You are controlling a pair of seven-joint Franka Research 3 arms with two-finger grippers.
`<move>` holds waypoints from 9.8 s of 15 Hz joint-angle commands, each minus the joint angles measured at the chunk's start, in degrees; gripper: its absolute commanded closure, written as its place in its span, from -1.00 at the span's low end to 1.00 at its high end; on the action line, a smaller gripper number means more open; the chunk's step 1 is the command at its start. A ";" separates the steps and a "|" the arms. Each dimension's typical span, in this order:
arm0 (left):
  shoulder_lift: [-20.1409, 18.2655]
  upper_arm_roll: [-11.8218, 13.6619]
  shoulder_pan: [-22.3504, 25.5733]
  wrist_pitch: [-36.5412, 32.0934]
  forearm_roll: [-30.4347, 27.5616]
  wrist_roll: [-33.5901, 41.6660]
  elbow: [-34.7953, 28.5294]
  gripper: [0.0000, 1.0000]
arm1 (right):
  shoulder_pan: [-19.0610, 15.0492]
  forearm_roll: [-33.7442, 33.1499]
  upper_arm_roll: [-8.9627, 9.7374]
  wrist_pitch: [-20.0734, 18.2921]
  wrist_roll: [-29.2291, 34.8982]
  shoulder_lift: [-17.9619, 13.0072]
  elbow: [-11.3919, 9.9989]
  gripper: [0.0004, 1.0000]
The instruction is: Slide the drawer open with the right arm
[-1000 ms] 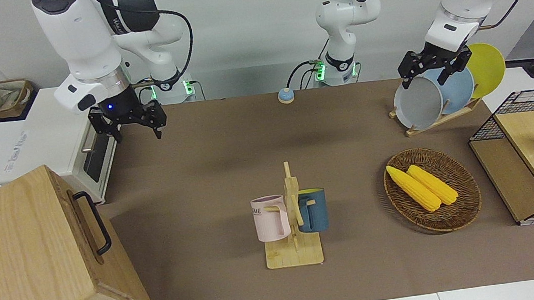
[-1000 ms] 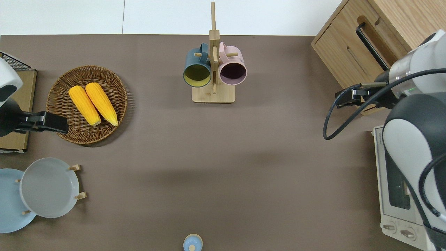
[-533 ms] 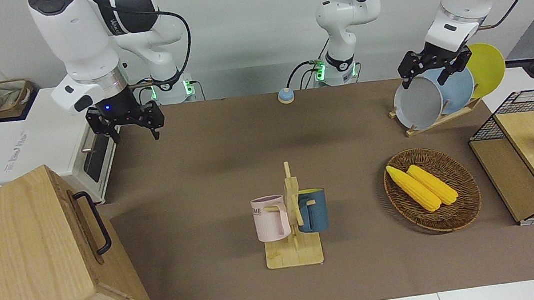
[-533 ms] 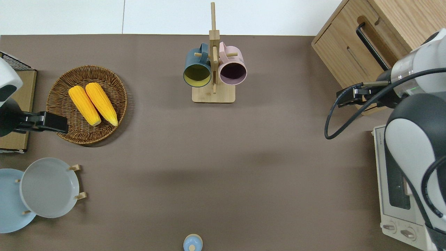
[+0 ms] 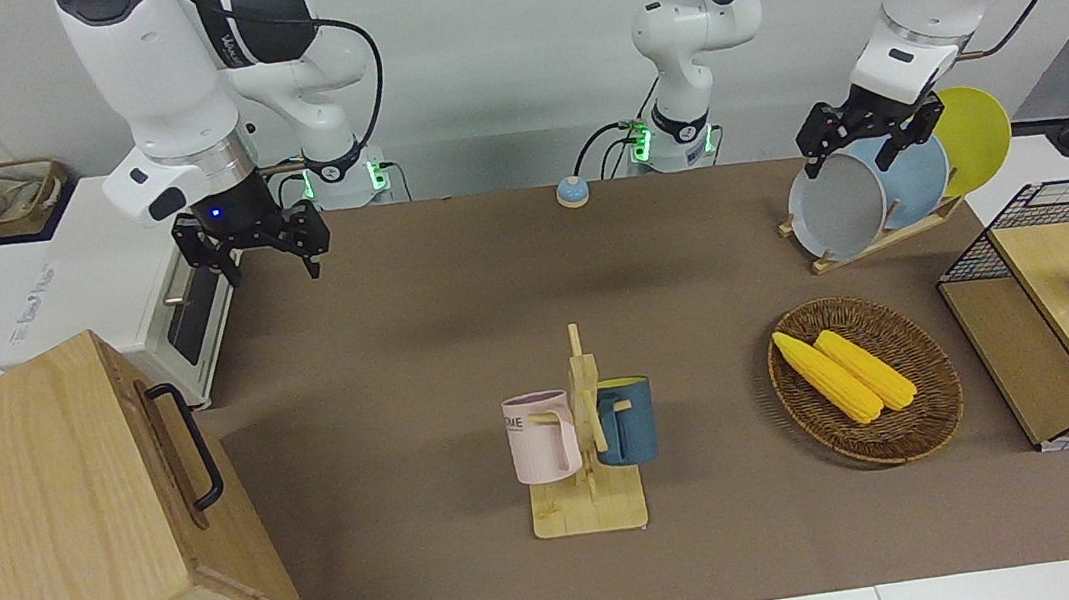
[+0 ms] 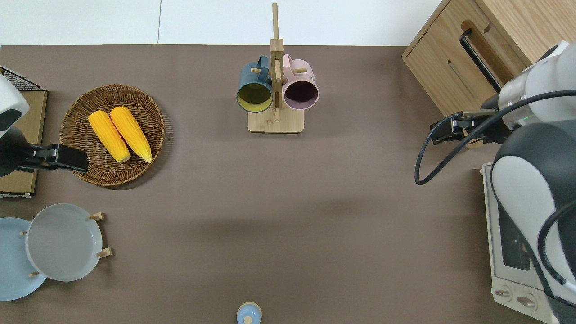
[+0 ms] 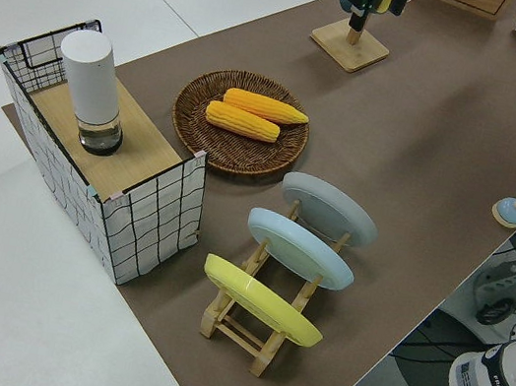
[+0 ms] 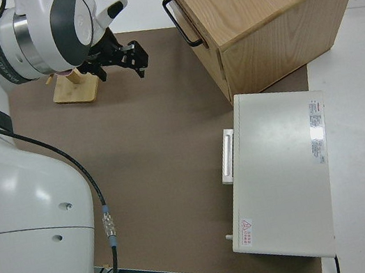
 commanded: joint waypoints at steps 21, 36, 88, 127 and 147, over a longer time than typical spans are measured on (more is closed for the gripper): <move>0.65 -0.37 0.22 -1.13 0.98 0.56 1.40 -0.99 | 18.48 -67.81 0.93 3.57 3.97 9.97 -8.61 -0.96; 0.65 -0.37 0.22 -1.13 0.98 0.56 1.49 -0.99 | 11.72 -92.63 0.14 12.10 18.39 17.80 -11.52 -0.96; 0.65 -0.37 0.22 -1.13 0.98 0.56 1.40 -0.99 | 27.00 -85.34 0.76 -2.12 14.88 18.85 -10.55 1.00; 0.65 -0.37 0.22 -1.13 0.98 0.56 1.49 -0.99 | 35.70 -80.77 0.40 -5.90 17.69 19.73 -8.54 -0.98; 0.65 -0.37 0.22 -1.13 0.98 0.56 1.49 -0.99 | 20.61 -18.30 -0.12 -0.29 14.27 5.15 1.31 -0.98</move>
